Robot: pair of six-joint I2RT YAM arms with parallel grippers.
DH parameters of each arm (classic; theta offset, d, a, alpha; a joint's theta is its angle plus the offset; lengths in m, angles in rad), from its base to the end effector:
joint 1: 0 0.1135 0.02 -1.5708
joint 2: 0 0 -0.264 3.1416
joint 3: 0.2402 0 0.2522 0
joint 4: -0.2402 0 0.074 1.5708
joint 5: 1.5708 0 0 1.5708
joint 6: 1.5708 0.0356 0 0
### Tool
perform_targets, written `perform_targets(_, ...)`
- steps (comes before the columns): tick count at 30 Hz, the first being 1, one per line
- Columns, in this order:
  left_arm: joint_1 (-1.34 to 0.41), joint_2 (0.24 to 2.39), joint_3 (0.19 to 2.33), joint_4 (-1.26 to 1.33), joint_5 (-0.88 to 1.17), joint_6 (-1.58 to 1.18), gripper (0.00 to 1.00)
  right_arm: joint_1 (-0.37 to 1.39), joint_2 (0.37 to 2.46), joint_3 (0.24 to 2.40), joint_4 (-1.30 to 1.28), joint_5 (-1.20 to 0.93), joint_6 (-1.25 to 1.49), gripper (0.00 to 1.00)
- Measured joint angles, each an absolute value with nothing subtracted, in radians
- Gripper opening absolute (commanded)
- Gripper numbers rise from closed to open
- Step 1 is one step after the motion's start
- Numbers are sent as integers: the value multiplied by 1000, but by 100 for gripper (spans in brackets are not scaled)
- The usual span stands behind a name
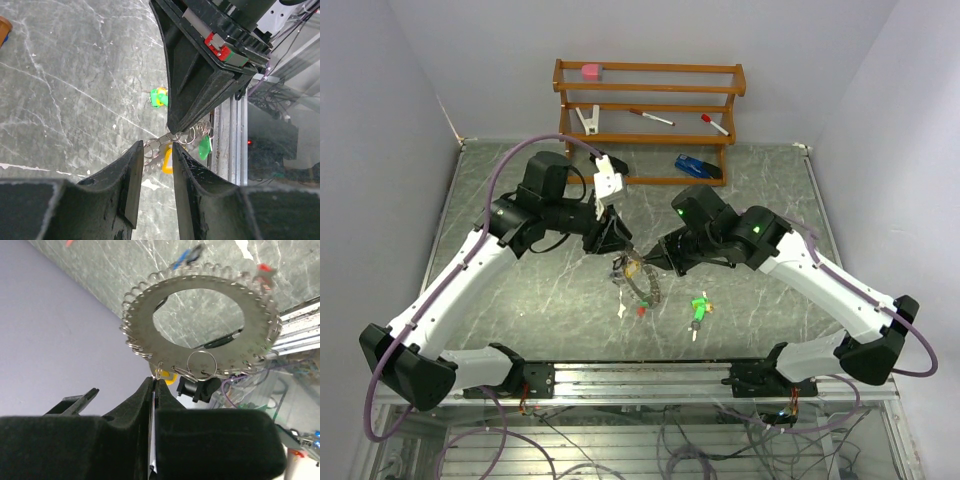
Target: Put the keys on the keyring
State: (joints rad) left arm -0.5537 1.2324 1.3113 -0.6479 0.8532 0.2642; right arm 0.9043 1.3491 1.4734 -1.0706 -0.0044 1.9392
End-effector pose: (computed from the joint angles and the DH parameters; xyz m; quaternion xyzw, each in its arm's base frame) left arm 0.2018 -0.1563 0.3892 0.4999 0.6537 -0.4222 0.3803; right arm 0.1616 0.2058 0.3720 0.4702 0.8274 0.3041 0.0435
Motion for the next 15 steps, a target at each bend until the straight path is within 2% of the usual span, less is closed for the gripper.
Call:
perform_targets(8, -558, 1232, 1315, -700, 855, 368, 40, 904, 1353, 1486, -1074, 2, 2028, 0)
perform_targets(15, -558, 1232, 1357, -812, 937, 511, 41, 904, 1353, 1488, -1074, 18, 2061, 0)
